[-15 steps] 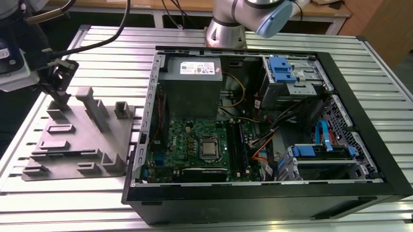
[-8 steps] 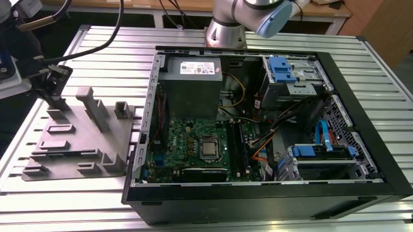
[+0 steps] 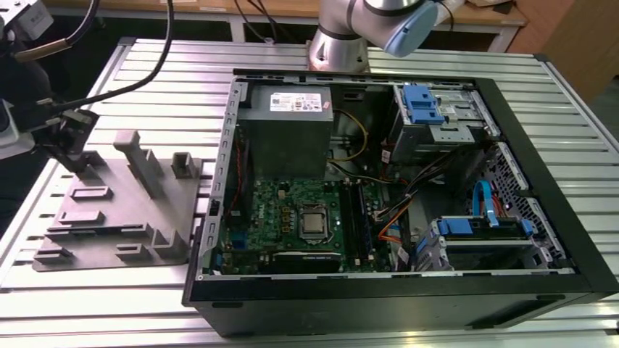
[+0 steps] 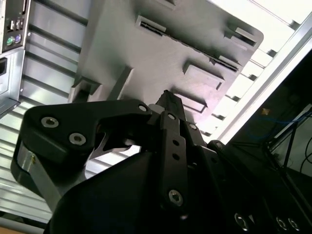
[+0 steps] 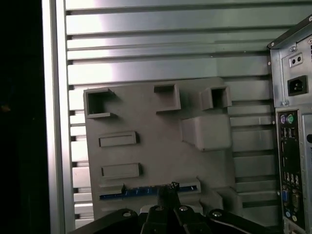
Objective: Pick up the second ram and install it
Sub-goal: 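Reach for the second ram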
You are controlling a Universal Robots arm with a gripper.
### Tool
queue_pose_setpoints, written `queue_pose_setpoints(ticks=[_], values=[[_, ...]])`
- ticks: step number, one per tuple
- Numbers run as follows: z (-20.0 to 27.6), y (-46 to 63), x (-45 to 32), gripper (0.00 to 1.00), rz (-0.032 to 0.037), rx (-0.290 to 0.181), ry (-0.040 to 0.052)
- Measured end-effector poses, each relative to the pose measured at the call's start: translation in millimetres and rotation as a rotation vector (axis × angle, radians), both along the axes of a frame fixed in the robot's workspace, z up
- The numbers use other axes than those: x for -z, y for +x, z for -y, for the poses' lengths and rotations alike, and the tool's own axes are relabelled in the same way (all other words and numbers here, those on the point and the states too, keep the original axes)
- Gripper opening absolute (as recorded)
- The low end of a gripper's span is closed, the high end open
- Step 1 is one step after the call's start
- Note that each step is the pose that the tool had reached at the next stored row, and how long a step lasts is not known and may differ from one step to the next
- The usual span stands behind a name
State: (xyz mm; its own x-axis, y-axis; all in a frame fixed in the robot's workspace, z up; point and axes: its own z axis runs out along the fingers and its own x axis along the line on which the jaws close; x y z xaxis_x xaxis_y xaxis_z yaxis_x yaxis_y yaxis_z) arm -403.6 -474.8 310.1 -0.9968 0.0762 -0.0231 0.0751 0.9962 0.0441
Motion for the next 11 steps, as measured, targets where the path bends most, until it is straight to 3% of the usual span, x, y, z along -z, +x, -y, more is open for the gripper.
queue_pose_setpoints(ticks=[2, 3, 11], values=[[2.3, -1.3, 2.6, 0.07, -0.0006, 0.000, 0.0001], [11.7, -5.3, 12.8, 0.07, -0.0036, 0.000, 0.0002], [11.8, -5.4, 13.0, 0.07, -0.0038, 0.000, 0.0001]])
